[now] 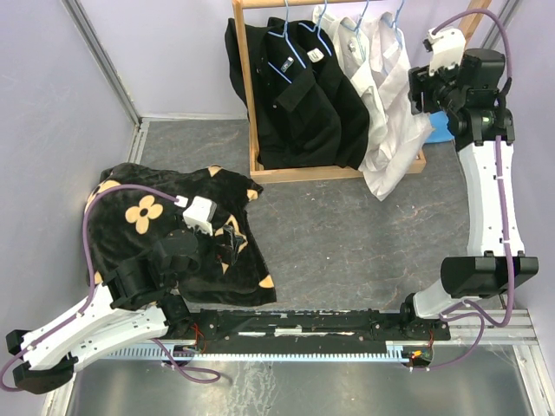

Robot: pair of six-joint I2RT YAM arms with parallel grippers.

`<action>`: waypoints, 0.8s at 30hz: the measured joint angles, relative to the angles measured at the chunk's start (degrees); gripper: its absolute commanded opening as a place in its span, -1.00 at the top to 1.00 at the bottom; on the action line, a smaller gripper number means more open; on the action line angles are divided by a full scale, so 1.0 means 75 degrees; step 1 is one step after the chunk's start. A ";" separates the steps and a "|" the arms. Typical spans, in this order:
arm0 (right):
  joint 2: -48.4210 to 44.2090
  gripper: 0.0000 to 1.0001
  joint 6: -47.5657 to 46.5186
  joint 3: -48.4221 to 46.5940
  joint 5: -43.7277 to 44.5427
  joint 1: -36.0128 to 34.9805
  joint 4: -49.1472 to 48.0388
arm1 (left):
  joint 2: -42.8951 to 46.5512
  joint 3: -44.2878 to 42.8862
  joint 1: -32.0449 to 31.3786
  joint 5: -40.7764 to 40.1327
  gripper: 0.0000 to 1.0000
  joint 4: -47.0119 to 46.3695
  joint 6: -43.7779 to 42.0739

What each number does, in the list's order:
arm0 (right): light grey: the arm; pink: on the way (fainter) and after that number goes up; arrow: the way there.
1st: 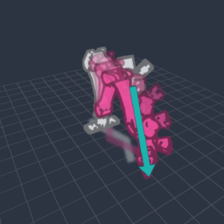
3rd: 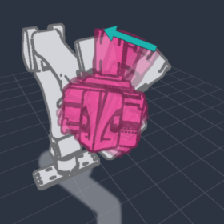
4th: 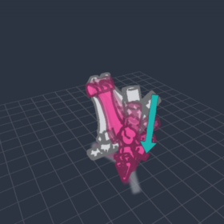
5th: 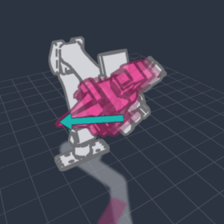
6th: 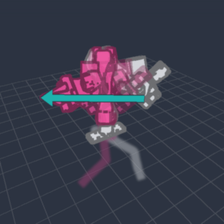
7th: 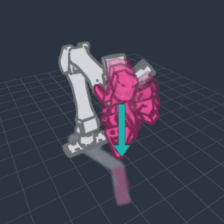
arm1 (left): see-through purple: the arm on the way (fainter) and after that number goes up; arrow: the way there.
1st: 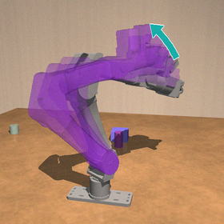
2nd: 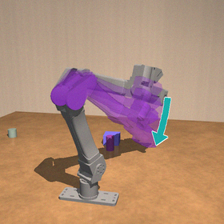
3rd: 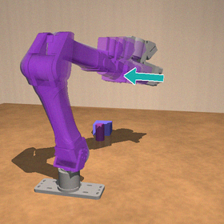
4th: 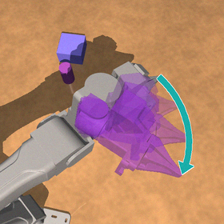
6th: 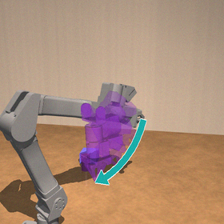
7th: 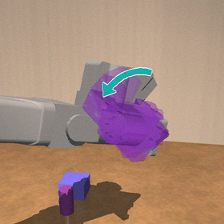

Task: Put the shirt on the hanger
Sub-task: Move the hanger to the clothesline, then reset both arms

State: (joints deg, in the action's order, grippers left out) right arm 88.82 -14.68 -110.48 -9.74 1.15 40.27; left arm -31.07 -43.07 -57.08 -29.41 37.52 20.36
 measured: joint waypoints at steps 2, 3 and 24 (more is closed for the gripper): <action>0.0000 -0.45 0.0192 -0.0017 0.0513 0.0064 -0.0090 | 0.0000 0.0000 0.0000 0.0003 -0.99 0.0000 -0.0017; 0.0000 -0.46 0.0280 -0.0041 0.0676 0.0111 -0.0096 | 0.0000 0.0000 0.0000 0.0003 -0.99 0.0000 -0.0020; -0.6044 -0.99 0.2512 0.3923 -0.0606 0.0227 -0.0370 | 0.0029 0.0003 0.0000 -0.0073 -0.99 0.0003 -0.0032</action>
State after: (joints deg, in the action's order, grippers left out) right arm 43.48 4.16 -81.06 -14.28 2.85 37.50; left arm -30.85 -43.05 -57.08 -29.95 37.54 20.12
